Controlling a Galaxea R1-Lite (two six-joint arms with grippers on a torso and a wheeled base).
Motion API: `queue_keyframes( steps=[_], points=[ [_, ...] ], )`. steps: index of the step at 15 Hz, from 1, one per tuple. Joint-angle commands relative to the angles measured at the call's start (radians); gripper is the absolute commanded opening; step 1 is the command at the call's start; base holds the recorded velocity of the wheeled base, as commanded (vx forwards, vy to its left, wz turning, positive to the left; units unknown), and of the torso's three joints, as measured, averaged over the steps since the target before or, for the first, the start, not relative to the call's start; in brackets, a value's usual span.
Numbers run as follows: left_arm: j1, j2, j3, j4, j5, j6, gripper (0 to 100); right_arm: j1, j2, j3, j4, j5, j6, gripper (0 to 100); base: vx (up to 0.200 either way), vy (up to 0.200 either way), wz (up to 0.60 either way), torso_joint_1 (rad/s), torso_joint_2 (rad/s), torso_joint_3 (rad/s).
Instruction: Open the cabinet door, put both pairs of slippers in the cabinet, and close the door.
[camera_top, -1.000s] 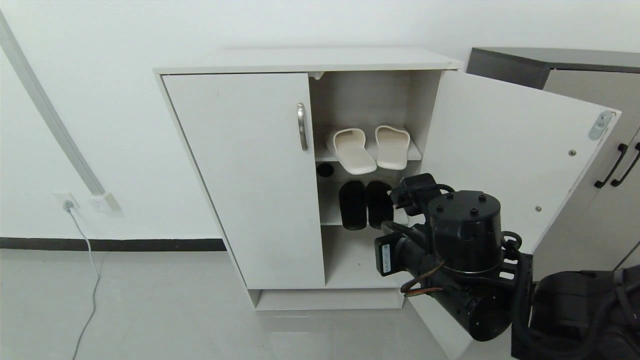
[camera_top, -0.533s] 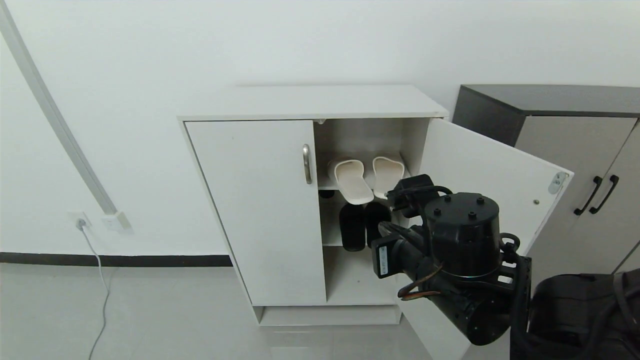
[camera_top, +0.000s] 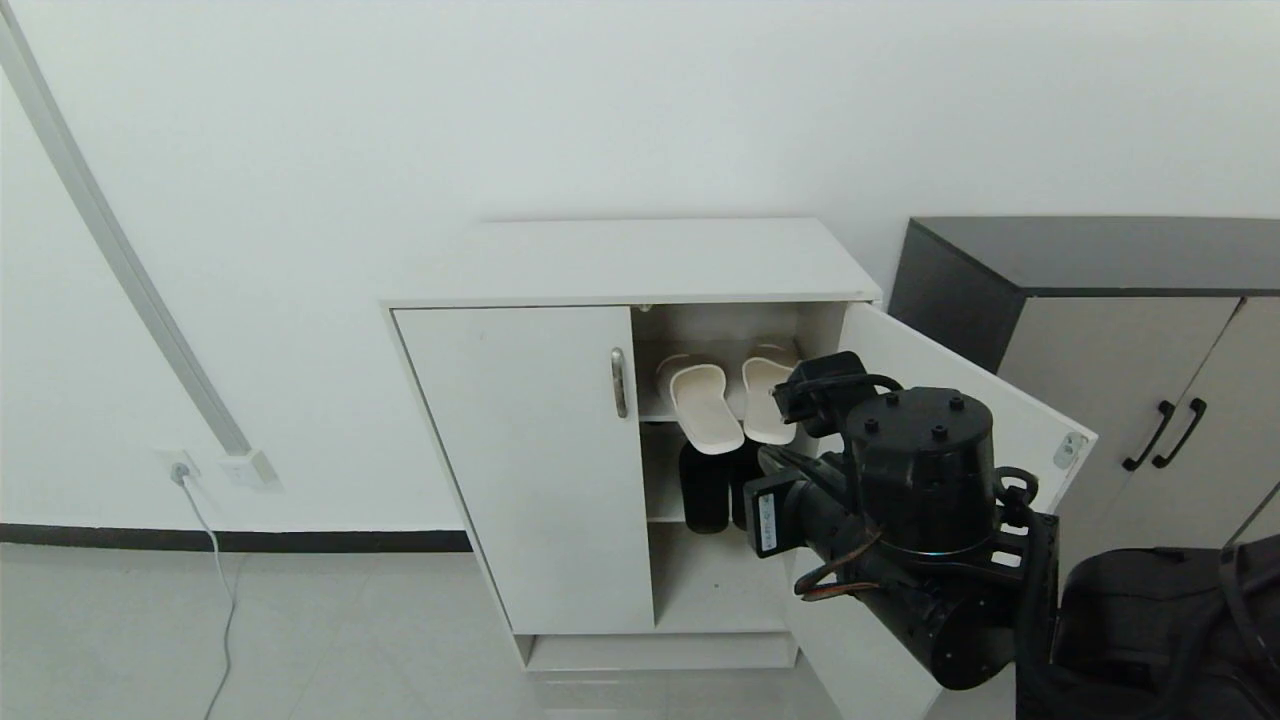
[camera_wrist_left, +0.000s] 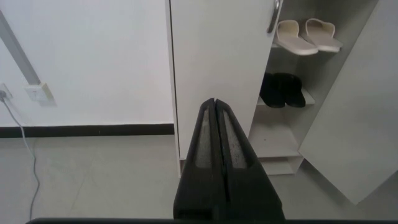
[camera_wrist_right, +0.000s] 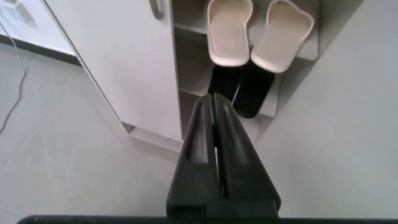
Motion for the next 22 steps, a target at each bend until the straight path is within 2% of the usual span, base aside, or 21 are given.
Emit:
queue_keyframes(
  steps=[1,15,22],
  points=[
    [0.000,0.001,0.000,0.000,0.000,0.001,0,-0.004,0.005,0.001,-0.001,-0.001,0.000,0,0.000,0.000,0.00,0.183,-0.50,-0.320],
    [0.000,0.001,0.000,0.000,-0.001,0.006,0,-0.035,0.000,0.027,-0.002,-0.005,-0.006,0,0.000,0.000,0.00,0.233,-0.55,-0.318],
    [0.000,0.001,0.000,0.000,0.000,0.004,0,-0.035,-0.005,0.047,-0.018,-0.005,-0.035,0,0.000,0.000,0.00,0.030,-0.07,-0.041]
  ],
)
